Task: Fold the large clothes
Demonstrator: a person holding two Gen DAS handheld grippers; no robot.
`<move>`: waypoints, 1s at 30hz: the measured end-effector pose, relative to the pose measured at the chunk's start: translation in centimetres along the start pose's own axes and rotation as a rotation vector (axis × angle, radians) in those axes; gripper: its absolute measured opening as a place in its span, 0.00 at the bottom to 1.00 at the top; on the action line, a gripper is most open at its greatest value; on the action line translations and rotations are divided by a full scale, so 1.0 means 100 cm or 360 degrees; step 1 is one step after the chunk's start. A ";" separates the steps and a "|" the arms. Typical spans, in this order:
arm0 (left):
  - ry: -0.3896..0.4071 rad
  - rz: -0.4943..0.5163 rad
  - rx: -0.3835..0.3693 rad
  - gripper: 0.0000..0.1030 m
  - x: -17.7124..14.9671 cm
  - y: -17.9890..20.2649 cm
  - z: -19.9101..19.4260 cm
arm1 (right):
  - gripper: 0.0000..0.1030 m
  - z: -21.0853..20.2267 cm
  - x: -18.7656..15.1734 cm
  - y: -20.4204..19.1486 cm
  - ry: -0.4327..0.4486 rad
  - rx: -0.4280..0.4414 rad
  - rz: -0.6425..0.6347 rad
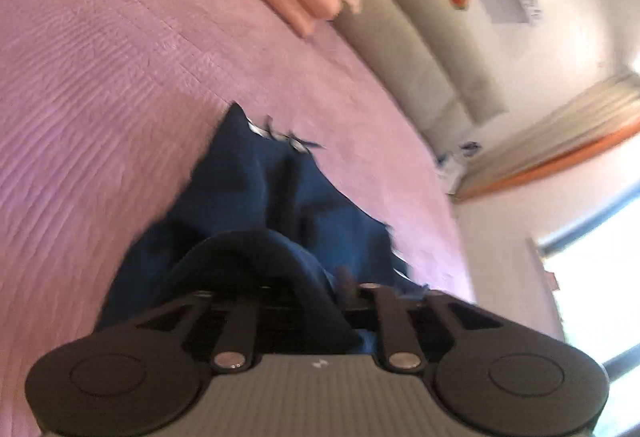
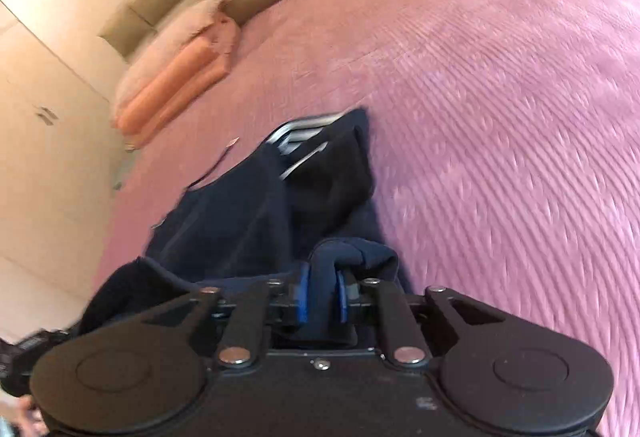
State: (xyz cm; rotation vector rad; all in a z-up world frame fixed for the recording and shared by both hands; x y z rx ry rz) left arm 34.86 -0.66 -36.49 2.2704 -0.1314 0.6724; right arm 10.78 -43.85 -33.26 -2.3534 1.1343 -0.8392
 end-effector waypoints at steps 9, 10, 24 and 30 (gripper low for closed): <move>0.0023 0.0160 0.0231 0.77 0.029 -0.015 0.010 | 0.74 0.029 0.031 0.017 -0.0005 -0.0100 -0.0338; -0.0018 0.0219 0.0259 0.77 0.027 -0.016 0.009 | 0.73 0.033 0.026 0.019 -0.0030 -0.0142 -0.0421; -0.0444 0.0879 0.0302 0.77 0.031 -0.021 0.078 | 0.75 0.095 0.001 0.004 -0.0246 -0.0282 -0.1103; -0.0444 0.0765 0.0065 0.76 0.044 -0.012 0.098 | 0.62 0.106 0.003 -0.001 -0.0257 -0.0154 -0.0879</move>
Point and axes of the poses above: each gripper's, at about its wrist camera, not at the fingertips, and z roughly the way its jaws point, y to its right, x to its top, the point moved 8 cm from there along z, roughly the way its jaws point, and after that the axes turned 8 degrees about z, right-handed, at the moved point
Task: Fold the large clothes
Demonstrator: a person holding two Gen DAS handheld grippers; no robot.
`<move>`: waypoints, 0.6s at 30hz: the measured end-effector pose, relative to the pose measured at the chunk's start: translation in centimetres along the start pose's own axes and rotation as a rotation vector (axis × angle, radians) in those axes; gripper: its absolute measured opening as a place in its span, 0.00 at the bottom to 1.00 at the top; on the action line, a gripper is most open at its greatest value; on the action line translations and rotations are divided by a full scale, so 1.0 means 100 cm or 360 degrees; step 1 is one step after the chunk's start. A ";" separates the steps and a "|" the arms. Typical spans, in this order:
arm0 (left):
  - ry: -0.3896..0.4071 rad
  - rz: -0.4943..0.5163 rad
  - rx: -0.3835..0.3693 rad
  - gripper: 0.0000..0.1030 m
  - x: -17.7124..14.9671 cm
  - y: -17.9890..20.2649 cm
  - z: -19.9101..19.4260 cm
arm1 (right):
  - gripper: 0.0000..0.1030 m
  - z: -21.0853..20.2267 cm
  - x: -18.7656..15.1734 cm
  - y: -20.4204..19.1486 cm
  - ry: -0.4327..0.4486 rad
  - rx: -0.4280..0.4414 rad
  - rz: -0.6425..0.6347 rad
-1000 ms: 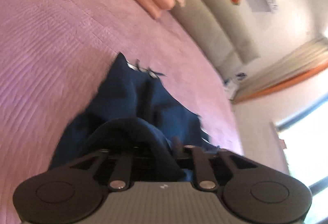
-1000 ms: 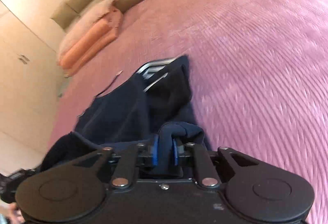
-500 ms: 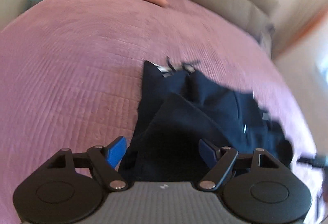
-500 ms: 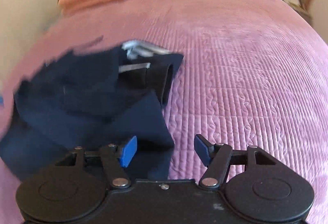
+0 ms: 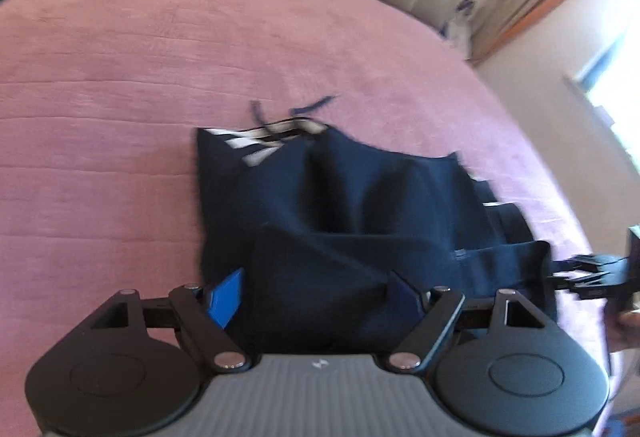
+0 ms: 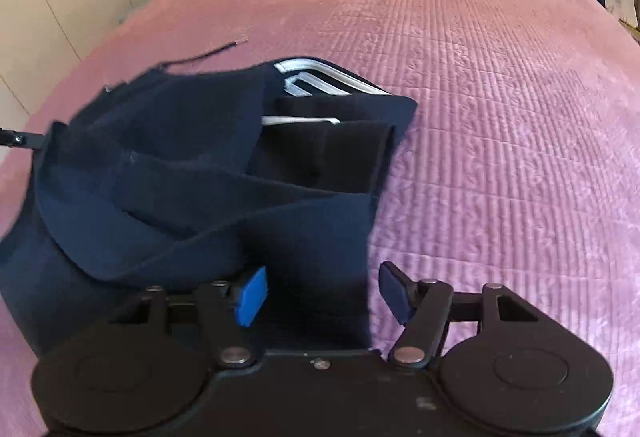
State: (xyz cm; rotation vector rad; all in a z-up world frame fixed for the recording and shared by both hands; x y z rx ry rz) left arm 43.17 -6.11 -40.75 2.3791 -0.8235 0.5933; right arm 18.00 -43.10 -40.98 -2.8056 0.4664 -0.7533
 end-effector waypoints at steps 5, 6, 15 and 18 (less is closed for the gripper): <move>-0.0096 0.0102 0.0191 0.08 -0.012 0.004 0.015 | 0.11 -0.010 -0.010 -0.014 0.0101 -0.0070 -0.0096; -0.0034 0.0098 0.0191 0.07 -0.013 0.006 0.008 | 0.08 -0.017 -0.013 -0.016 0.0134 -0.0073 -0.0100; 0.0507 -0.0160 0.0028 0.06 0.032 0.024 -0.075 | 0.07 -0.108 0.029 -0.033 0.0583 -0.0215 -0.0089; 0.0640 -0.0154 -0.0026 0.06 0.073 0.023 -0.084 | 0.07 -0.120 0.067 -0.033 0.0743 -0.0277 -0.0129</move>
Point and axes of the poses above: each gripper's, at about its wrist camera, not at the fingertips, and z roughly the way its jaws point, y to its right, x to its top, the point moved 8 cm from there along z, roughly the way its jaws point, and after that the axes turned 8 degrees about z, right-handed, at the moved point
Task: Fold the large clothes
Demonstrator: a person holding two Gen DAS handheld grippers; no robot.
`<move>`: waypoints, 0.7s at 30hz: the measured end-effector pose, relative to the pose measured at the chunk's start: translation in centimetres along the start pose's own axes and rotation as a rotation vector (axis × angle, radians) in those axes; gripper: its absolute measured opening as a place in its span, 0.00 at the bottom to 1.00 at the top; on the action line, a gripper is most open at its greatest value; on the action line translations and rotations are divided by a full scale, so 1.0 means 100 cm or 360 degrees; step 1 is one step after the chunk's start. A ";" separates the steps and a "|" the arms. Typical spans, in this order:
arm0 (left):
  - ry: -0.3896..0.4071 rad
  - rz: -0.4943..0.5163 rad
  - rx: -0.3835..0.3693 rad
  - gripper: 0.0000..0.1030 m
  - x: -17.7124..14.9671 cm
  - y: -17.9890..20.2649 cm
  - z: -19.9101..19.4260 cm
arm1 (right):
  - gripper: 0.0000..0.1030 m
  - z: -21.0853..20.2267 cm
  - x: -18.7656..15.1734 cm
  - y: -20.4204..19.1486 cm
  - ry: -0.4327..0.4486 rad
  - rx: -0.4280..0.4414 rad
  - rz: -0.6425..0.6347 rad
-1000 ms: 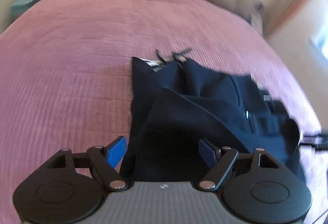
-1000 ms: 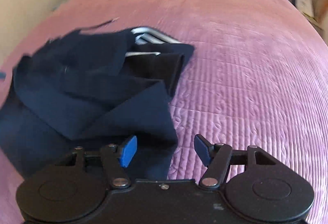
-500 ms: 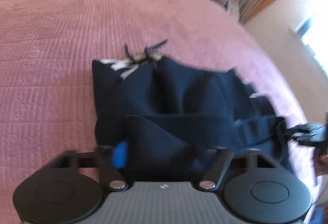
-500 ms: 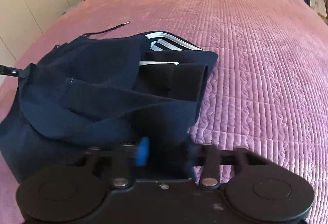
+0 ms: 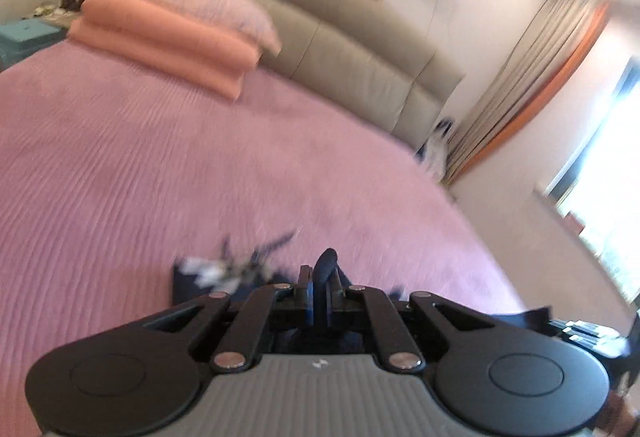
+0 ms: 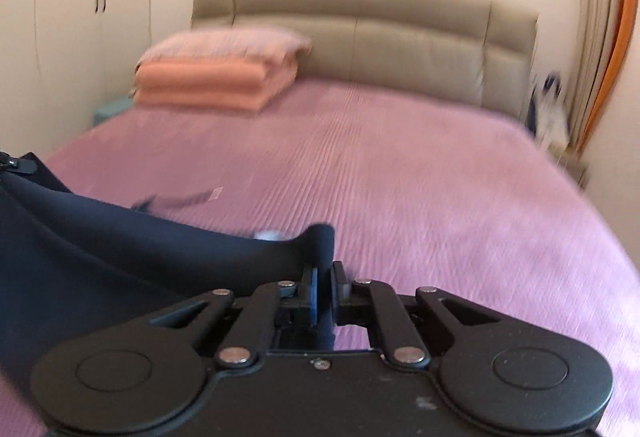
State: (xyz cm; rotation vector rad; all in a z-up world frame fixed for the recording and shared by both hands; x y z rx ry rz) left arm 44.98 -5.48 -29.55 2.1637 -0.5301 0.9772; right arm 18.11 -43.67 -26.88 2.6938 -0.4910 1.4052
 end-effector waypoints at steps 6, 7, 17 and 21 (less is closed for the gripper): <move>0.0030 0.0127 0.0173 0.06 0.037 -0.017 0.069 | 0.07 0.073 0.042 0.024 0.0104 -0.0128 0.0139; -0.0017 0.0132 0.0235 0.06 0.032 -0.026 0.087 | 0.07 0.098 0.039 0.029 0.0044 -0.0126 0.0184; -0.0210 -0.0148 0.0464 0.35 -0.017 -0.097 0.139 | 0.11 0.160 -0.008 -0.009 -0.0337 0.0052 0.0190; -0.0137 -0.0055 0.0306 0.35 -0.001 -0.060 0.112 | 0.11 0.159 -0.010 -0.052 -0.0368 0.0185 0.0077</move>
Point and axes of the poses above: each gripper's, at about its wrist camera, not at the fingertips, and z roughly the way its jaws point, y to its right, x to its top, the point moved 8 cm from there along z, roughly the way its jaws point, and after that the axes turned 8 degrees about z, right-handed, at the moved point
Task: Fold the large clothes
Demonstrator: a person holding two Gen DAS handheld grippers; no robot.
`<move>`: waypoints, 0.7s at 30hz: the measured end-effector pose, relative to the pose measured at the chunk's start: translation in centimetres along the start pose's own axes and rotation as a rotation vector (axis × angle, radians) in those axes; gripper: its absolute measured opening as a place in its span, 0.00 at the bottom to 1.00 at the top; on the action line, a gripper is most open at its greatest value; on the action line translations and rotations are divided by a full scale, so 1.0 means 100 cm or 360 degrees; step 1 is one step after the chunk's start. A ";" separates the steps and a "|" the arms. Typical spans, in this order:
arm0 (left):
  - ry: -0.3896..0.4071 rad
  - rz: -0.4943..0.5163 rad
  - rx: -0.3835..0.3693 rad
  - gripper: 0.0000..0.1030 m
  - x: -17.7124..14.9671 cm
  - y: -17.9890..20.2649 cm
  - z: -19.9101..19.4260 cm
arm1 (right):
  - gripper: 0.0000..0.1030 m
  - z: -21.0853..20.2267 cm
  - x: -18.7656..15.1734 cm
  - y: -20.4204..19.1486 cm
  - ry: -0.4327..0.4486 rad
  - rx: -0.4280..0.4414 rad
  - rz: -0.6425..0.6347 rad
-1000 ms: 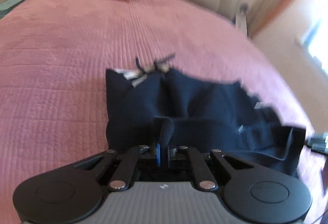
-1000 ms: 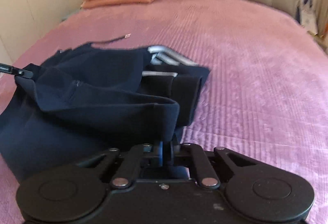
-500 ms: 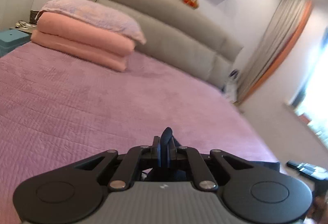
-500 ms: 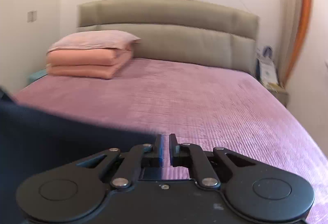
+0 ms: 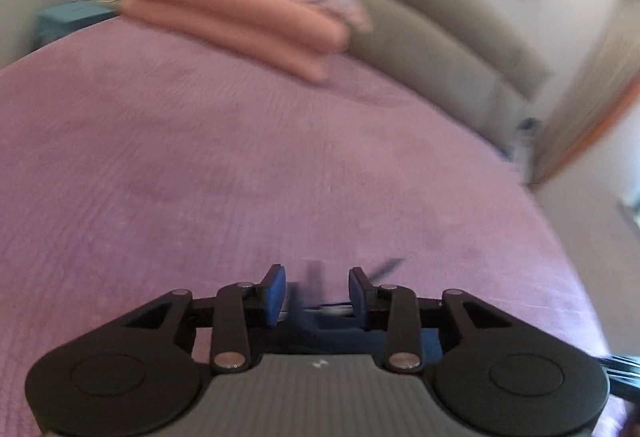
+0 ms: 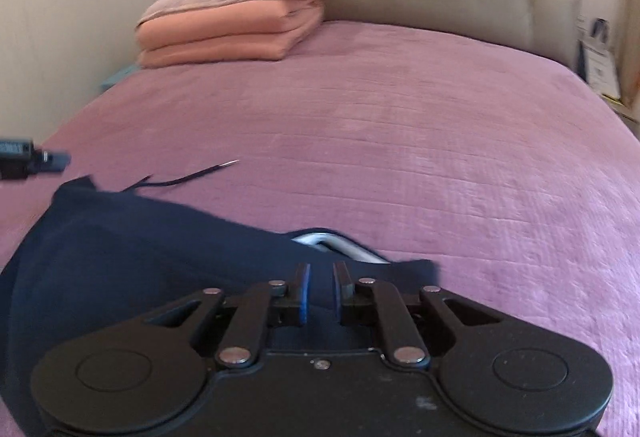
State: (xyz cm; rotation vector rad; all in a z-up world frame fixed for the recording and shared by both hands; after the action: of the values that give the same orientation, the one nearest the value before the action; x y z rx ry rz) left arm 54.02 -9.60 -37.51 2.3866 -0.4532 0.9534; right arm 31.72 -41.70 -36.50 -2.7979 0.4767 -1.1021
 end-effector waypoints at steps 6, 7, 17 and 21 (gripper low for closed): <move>-0.0227 0.0080 -0.0339 0.39 -0.046 0.052 0.038 | 0.10 0.061 -0.024 -0.034 -0.0173 -0.0077 -0.0067; -0.0265 0.0077 -0.0286 0.28 -0.057 0.046 0.053 | 0.10 0.077 -0.029 -0.029 -0.0201 -0.0115 -0.0038; -0.0175 -0.0328 -0.0160 0.13 -0.058 -0.016 0.051 | 0.39 0.044 -0.033 0.049 -0.0058 -0.0427 0.0240; -0.0152 -0.0158 -0.0263 0.41 -0.068 0.026 0.002 | 0.39 -0.024 -0.033 0.016 0.0040 -0.0308 0.0226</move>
State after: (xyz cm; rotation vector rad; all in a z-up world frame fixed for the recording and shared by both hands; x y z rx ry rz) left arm 48.13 -11.05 -41.56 2.2883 -0.4272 0.7316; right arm 27.36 -42.11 -37.21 -2.8589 0.8126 -1.1176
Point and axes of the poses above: each gripper's, at about its wrist camera, not at the fingertips, and z roughly the way its jaws point, y to its right, x to its top, the point moved 8 cm from there along z, roughly the way its jaws point, and after that the axes turned 8 degrees about z, right-handed, at the moved point
